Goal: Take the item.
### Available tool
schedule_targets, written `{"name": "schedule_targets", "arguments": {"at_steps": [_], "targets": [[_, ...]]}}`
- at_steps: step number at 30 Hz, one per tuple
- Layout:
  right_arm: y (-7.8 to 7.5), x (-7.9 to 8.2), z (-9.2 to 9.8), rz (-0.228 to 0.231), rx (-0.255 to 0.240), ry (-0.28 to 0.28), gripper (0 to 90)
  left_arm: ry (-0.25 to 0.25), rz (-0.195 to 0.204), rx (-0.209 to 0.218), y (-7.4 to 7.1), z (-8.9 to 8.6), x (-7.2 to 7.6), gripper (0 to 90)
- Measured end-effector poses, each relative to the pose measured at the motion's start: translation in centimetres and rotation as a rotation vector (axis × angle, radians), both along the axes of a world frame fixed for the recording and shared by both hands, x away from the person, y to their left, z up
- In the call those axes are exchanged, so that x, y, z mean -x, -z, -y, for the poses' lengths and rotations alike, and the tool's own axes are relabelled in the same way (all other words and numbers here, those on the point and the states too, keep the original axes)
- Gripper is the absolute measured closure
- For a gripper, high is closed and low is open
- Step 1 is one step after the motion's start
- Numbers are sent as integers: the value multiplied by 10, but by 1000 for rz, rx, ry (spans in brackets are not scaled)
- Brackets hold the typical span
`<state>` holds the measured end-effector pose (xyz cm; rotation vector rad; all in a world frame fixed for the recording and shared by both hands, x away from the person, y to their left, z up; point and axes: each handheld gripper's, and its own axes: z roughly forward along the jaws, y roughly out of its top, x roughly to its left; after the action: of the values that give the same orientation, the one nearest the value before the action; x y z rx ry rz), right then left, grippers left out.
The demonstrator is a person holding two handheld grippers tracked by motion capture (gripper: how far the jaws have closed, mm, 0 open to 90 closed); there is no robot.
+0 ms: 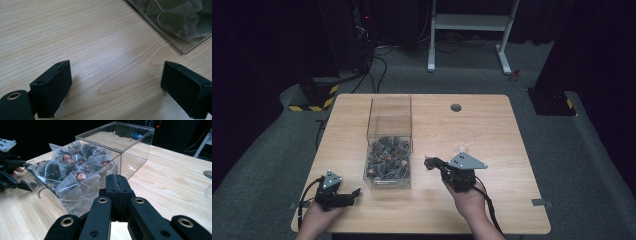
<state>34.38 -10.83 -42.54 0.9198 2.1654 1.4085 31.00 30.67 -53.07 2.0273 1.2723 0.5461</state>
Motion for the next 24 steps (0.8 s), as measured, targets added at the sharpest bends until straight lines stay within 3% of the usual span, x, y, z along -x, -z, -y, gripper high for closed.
{"name": "schedule_targets", "arguments": {"at_steps": [24], "targets": [[1,-12,24,8,7,73,900,6,4,-6,0,-1,1,103]]}}
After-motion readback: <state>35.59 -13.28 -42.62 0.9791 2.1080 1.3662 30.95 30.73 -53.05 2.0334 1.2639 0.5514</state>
